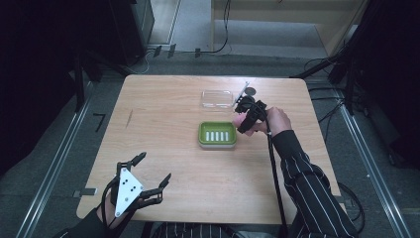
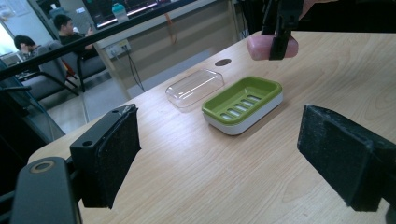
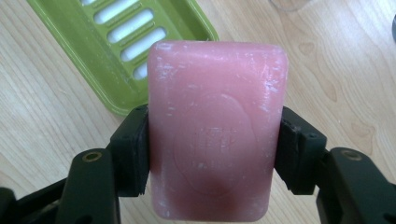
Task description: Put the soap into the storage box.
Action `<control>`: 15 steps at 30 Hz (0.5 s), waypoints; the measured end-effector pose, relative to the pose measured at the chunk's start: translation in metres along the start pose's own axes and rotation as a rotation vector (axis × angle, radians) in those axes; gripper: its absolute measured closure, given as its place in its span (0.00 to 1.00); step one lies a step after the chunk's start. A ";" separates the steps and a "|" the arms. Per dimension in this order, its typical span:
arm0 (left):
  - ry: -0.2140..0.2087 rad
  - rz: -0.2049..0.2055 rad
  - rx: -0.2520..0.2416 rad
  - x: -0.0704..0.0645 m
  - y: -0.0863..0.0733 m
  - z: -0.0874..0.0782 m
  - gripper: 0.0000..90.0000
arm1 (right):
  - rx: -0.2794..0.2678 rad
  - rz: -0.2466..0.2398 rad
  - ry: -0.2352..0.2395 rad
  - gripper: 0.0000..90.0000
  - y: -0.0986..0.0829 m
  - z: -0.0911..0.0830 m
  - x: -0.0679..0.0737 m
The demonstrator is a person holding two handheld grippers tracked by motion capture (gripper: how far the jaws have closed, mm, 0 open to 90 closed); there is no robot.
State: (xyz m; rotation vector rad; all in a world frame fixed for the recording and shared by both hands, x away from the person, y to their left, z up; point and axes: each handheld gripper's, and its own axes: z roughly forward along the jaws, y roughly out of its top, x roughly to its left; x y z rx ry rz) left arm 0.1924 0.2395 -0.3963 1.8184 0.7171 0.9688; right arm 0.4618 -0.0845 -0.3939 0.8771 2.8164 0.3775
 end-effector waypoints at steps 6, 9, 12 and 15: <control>0.001 -0.002 0.003 0.000 0.000 0.000 0.15 | -0.017 -0.013 0.003 0.43 0.003 -0.003 0.001; 0.001 0.000 0.003 0.000 0.000 0.000 0.15 | -0.023 -0.021 0.003 0.43 0.005 -0.003 0.000; 0.001 -0.001 0.004 0.000 0.000 0.000 0.15 | -0.030 -0.017 0.003 0.43 0.007 -0.005 -0.001; 0.001 -0.002 0.002 0.000 0.000 0.000 0.15 | -0.040 -0.023 0.001 0.43 0.009 -0.006 0.000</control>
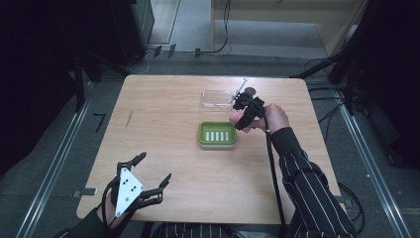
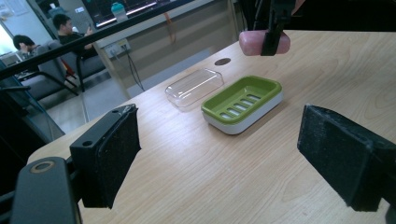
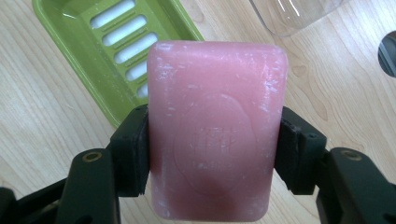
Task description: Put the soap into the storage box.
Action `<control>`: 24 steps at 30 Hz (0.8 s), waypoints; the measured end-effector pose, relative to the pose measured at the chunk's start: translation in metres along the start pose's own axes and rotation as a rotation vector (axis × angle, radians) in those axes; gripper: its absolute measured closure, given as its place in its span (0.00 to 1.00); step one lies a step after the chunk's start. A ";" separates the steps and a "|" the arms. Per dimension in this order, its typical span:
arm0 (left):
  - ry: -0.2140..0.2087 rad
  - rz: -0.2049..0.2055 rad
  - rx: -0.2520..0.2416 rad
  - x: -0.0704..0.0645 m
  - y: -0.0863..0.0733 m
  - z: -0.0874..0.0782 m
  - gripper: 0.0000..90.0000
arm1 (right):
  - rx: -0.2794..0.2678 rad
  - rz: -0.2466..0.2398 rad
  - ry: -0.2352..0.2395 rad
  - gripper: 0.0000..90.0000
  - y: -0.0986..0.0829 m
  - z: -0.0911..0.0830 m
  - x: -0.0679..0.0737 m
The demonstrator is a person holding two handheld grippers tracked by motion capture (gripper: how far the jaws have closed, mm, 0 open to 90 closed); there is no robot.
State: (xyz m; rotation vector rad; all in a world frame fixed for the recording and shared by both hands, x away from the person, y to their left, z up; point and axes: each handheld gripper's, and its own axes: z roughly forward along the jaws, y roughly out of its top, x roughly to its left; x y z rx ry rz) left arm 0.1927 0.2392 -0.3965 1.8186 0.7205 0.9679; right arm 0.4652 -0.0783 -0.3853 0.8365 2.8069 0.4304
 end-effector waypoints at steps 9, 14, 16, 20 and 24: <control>0.000 0.001 0.002 0.000 0.000 0.000 0.15 | -0.020 -0.025 0.008 0.43 0.009 0.000 0.003; 0.000 0.002 0.000 0.000 0.000 0.000 0.15 | -0.029 -0.041 0.015 0.43 0.013 0.000 0.004; 0.000 0.002 0.000 0.000 0.000 0.000 0.15 | -0.042 -0.042 0.027 0.43 0.015 0.002 0.004; 0.000 0.003 0.001 0.000 0.000 0.000 0.15 | -0.053 -0.057 0.050 0.43 0.019 0.006 0.007; -0.001 0.004 -0.001 0.000 0.000 0.000 0.15 | -0.051 -0.068 0.058 0.43 0.024 0.011 0.009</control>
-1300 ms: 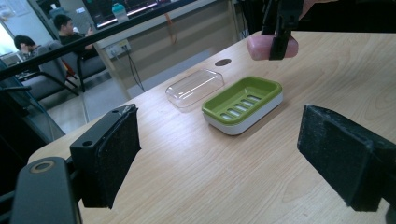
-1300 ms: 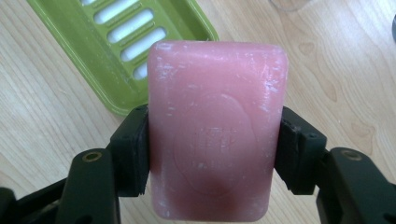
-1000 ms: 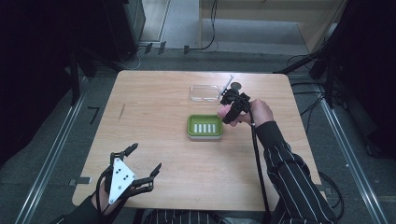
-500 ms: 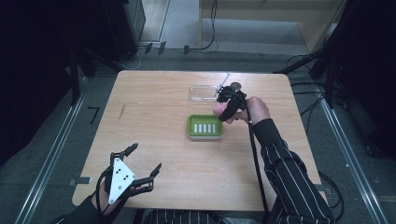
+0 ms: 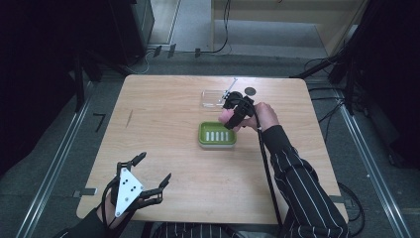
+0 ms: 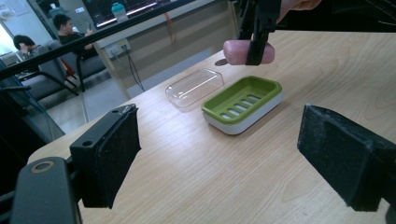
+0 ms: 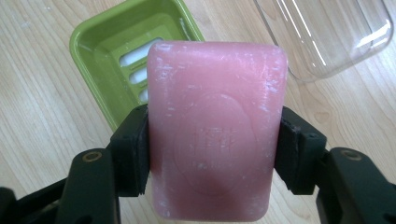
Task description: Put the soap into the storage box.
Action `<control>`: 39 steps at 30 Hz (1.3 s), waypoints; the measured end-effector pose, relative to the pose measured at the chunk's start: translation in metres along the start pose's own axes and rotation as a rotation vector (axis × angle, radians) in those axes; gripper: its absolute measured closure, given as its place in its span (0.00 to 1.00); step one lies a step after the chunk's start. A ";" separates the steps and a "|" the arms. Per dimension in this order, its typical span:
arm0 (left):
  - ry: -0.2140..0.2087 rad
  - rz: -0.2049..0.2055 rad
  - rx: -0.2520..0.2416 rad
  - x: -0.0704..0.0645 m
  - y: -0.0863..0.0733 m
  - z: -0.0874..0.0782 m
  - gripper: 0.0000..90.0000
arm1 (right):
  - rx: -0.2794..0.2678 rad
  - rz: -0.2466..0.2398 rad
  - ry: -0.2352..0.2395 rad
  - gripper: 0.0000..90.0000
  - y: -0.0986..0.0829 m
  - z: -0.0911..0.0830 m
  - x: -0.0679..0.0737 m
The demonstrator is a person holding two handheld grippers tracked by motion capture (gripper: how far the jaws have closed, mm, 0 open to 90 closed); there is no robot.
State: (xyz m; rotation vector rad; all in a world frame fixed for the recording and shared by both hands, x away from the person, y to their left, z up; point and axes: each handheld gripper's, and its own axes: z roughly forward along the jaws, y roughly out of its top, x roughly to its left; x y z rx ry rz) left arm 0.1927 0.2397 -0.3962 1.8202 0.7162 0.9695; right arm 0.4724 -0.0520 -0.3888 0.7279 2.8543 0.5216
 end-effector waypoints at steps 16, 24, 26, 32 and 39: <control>0.000 -0.004 -0.004 0.000 0.000 0.000 0.15 | -0.035 -0.033 0.028 0.43 0.012 0.007 0.009; 0.000 -0.001 -0.005 0.000 0.000 0.000 0.15 | -0.033 -0.043 0.043 0.43 0.015 0.013 0.012; -0.001 -0.001 -0.005 0.000 0.000 -0.001 0.15 | -0.030 -0.048 0.049 0.43 0.016 0.015 0.012; 0.001 -0.003 -0.006 0.000 0.000 -0.001 0.15 | -0.022 -0.061 0.059 0.43 0.016 0.020 0.013; 0.000 -0.001 -0.006 0.000 0.000 -0.001 0.15 | -0.012 -0.076 0.060 0.43 0.016 0.027 0.015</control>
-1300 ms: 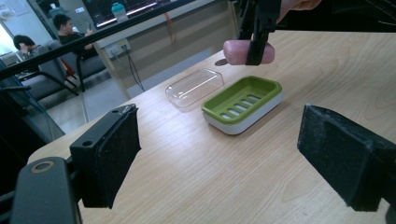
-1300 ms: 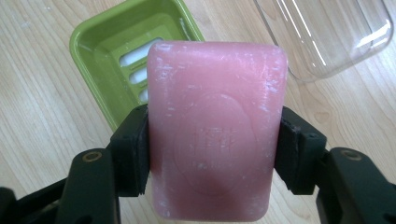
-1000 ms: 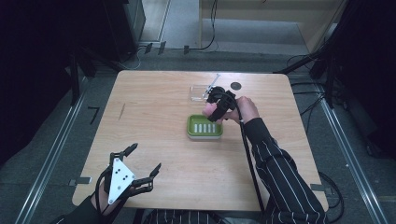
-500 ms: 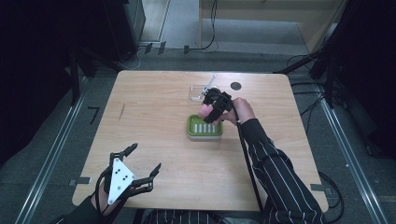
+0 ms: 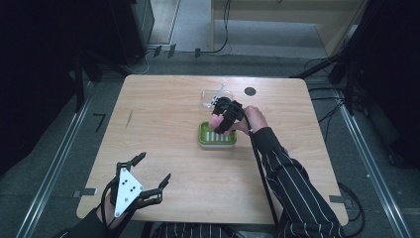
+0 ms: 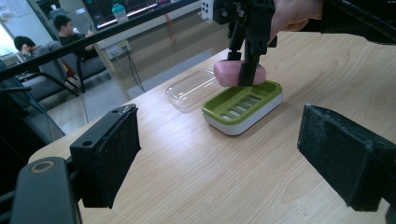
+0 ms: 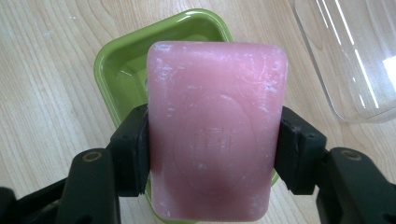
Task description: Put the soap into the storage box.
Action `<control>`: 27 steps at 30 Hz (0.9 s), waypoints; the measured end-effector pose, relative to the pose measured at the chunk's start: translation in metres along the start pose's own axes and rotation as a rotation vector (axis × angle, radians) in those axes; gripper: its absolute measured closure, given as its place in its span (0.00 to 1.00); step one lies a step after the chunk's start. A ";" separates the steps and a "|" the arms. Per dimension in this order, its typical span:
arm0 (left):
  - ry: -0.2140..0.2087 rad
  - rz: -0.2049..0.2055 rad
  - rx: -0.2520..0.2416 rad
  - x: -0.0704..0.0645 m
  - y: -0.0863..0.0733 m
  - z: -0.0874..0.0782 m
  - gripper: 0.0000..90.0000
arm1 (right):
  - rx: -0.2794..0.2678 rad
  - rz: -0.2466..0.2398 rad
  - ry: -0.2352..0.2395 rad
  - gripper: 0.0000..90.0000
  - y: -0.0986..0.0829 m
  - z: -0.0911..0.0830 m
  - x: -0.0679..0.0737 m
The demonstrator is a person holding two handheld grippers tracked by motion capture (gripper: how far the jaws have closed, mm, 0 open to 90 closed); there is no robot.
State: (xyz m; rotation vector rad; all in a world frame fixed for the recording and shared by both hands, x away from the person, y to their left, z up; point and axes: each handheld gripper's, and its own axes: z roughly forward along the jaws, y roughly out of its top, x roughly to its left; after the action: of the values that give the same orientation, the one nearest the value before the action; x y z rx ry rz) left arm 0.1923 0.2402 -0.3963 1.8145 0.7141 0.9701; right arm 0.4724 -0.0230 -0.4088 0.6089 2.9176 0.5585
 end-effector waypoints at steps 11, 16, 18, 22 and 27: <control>0.000 -0.002 -0.001 0.000 0.000 0.000 0.15 | 0.024 -0.027 0.018 0.43 0.004 0.011 0.002; -0.001 -0.002 0.000 0.000 0.000 0.000 0.15 | 0.028 -0.043 0.024 0.43 0.006 0.019 0.002; -0.001 -0.002 0.001 0.000 0.000 0.000 0.15 | 0.039 -0.043 0.018 0.43 0.006 0.022 0.003; -0.001 -0.002 0.001 0.000 0.000 0.000 0.15 | 0.049 -0.057 0.022 0.43 0.007 0.027 0.003; -0.001 0.000 0.000 0.000 0.000 0.000 0.15 | 0.057 -0.063 0.020 0.43 0.006 0.029 0.003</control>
State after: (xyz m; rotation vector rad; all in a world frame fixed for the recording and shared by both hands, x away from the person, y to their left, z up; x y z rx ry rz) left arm 0.1923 0.2406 -0.3963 1.8150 0.7134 0.9692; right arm 0.4772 -0.0074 -0.4337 0.5183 2.9689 0.4789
